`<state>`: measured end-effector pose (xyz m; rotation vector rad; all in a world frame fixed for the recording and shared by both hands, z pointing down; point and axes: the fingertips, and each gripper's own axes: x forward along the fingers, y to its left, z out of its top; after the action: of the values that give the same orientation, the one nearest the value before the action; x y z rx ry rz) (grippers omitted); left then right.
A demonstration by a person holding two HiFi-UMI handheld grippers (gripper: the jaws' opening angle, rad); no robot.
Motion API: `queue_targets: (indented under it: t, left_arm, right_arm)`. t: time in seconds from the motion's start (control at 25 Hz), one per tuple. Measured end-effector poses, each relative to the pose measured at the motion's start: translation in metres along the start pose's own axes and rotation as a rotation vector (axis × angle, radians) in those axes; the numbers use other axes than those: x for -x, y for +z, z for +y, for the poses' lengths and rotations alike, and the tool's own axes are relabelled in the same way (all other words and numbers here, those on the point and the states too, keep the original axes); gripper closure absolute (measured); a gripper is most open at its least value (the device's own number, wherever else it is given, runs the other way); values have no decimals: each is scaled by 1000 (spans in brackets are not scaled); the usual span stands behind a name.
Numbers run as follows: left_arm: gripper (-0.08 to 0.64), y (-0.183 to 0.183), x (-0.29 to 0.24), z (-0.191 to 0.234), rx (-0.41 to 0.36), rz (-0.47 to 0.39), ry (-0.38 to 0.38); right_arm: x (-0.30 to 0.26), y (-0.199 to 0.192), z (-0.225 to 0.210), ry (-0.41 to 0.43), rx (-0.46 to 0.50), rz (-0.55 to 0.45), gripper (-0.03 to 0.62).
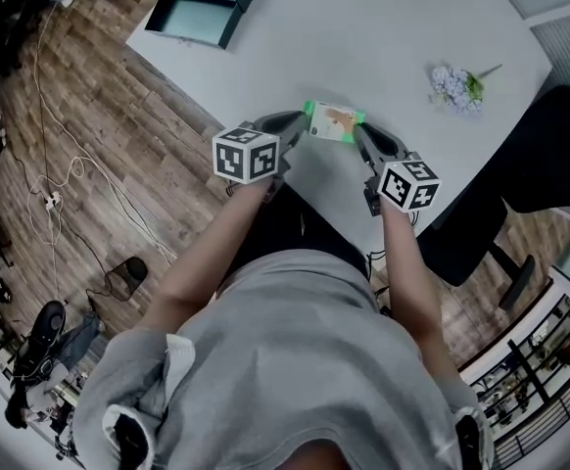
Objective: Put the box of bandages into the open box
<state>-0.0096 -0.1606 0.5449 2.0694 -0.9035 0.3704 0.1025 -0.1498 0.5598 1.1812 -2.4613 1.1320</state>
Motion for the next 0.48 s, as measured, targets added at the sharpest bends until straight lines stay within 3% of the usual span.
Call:
queue_targets:
  t: [0.24, 0.48]
  left_arm:
    - [540, 78, 55, 25, -51, -175, 7]
    - [540, 131, 96, 77, -81, -285, 106]
  right_arm:
    - [-51, 52, 40, 59, 90, -49, 525]
    - [-68, 54, 72, 107, 125, -19, 525]
